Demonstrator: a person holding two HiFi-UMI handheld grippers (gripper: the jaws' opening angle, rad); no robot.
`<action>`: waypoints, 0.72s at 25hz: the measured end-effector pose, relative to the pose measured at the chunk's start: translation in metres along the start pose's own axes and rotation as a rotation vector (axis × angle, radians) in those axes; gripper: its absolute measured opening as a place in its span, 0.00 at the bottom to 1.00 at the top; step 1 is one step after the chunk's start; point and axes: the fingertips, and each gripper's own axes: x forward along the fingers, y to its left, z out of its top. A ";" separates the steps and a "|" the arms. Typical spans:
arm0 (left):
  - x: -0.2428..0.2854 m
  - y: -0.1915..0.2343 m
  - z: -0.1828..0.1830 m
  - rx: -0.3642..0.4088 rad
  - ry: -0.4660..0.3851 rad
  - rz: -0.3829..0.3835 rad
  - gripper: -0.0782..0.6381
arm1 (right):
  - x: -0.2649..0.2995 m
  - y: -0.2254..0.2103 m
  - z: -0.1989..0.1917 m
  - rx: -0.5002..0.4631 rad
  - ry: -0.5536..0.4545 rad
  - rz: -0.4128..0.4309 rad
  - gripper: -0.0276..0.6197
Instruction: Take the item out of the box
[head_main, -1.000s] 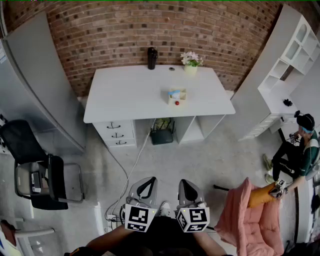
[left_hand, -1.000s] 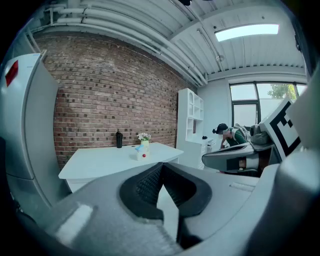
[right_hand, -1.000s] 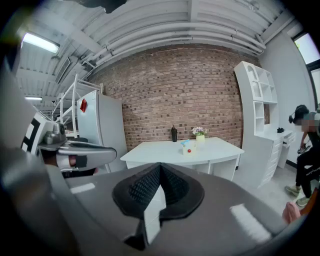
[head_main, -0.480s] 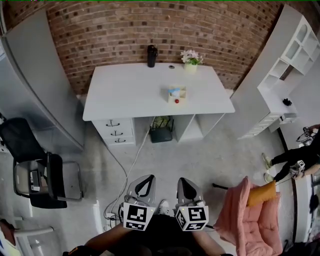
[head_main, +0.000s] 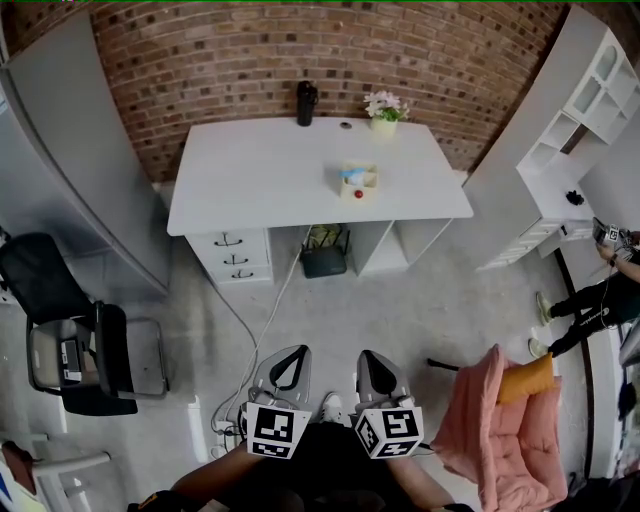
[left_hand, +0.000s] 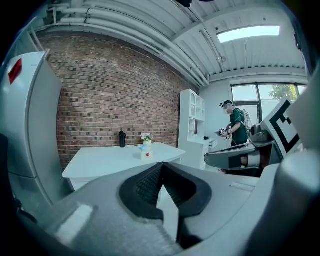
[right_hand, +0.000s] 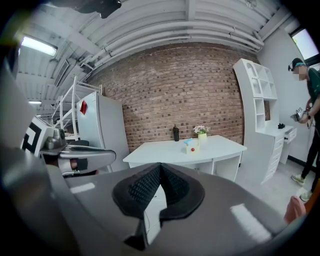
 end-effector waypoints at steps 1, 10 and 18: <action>-0.002 0.002 -0.001 0.000 -0.001 -0.001 0.12 | 0.000 0.002 -0.001 0.001 0.000 -0.005 0.05; -0.005 0.026 -0.015 -0.009 0.005 -0.017 0.12 | 0.010 0.007 -0.006 0.012 0.002 -0.067 0.05; 0.025 0.028 -0.010 -0.006 0.018 -0.003 0.12 | 0.036 -0.012 -0.004 0.007 0.020 -0.051 0.05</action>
